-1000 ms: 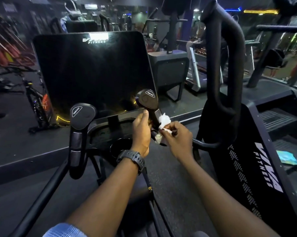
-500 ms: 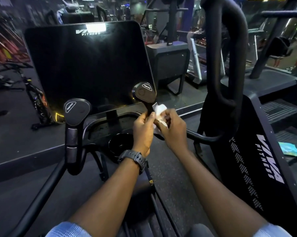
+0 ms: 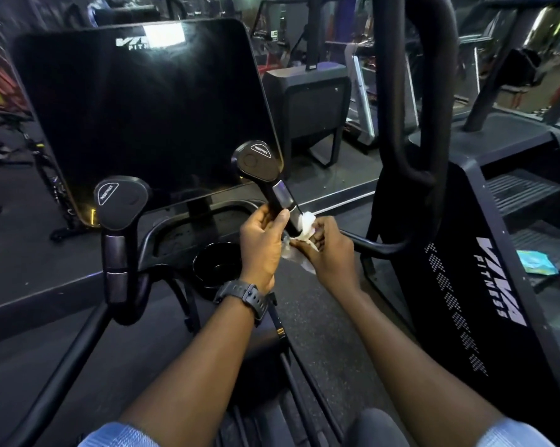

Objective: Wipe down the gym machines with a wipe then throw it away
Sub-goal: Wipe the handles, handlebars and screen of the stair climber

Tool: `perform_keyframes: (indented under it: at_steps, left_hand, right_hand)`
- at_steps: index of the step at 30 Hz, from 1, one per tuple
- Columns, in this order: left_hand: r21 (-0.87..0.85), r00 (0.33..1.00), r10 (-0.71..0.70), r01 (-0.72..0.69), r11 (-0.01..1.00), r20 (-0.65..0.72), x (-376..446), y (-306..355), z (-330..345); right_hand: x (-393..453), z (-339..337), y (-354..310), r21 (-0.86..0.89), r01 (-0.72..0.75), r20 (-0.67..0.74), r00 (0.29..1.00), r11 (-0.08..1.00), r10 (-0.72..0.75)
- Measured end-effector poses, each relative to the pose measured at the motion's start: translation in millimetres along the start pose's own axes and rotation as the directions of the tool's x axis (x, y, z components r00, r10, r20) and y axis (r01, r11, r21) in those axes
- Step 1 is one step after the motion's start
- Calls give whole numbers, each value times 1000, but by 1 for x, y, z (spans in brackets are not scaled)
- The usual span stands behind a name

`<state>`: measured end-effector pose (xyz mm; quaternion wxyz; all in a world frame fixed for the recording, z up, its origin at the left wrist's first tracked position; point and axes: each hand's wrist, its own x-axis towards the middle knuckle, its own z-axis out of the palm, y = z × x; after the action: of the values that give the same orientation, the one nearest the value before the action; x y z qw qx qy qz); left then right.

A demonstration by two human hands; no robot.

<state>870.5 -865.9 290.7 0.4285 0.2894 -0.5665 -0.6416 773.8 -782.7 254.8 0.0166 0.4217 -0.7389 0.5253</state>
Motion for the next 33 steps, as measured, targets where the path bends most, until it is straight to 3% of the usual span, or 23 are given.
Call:
perform_keyframes:
  at_steps: [5, 9, 14, 16, 19, 22, 26, 30, 33]
  left_hand:
    - [-23, 1000, -15, 15, 1000, -10, -5, -1, 3]
    - [-67, 999, -51, 51, 996, -1, -5, -4, 0]
    - [-84, 997, -83, 83, 993, 5, -4, -9, -4]
    - [-76, 997, -77, 78, 994, 6, -4, -11, -4]
    - [-28, 998, -65, 64, 998, -9, -4, -15, -1]
    - [-34, 996, -82, 80, 996, -44, -3, -18, 0]
    - [-51, 996, -80, 78, 996, -40, -4, -20, -2]
    - [-47, 996, -64, 61, 997, -60, -4, -22, 1]
    - [-73, 997, -65, 63, 995, -37, -4, -22, -1]
  right_hand:
    - [7, 6, -12, -30, 196, -119, 973, 980, -198]
    - [15, 7, -9, -78, 269, -125, 953, 960, -277]
    - [-10, 10, 25, -37, -44, -59, 997, 998, 42]
    - [-1, 12, 13, 49, -105, -41, 993, 993, 107]
    - [26, 9, -21, 162, -67, -13, 997, 984, 70]
    - [19, 5, -5, 184, -29, 8, 1000, 982, 27]
    - [-3, 6, 38, 255, -353, 244, 924, 900, 293]
    - [22, 0, 12, 450, -368, 335, 914, 814, 228]
    - [13, 8, 27, 427, -392, 368, 899, 815, 239]
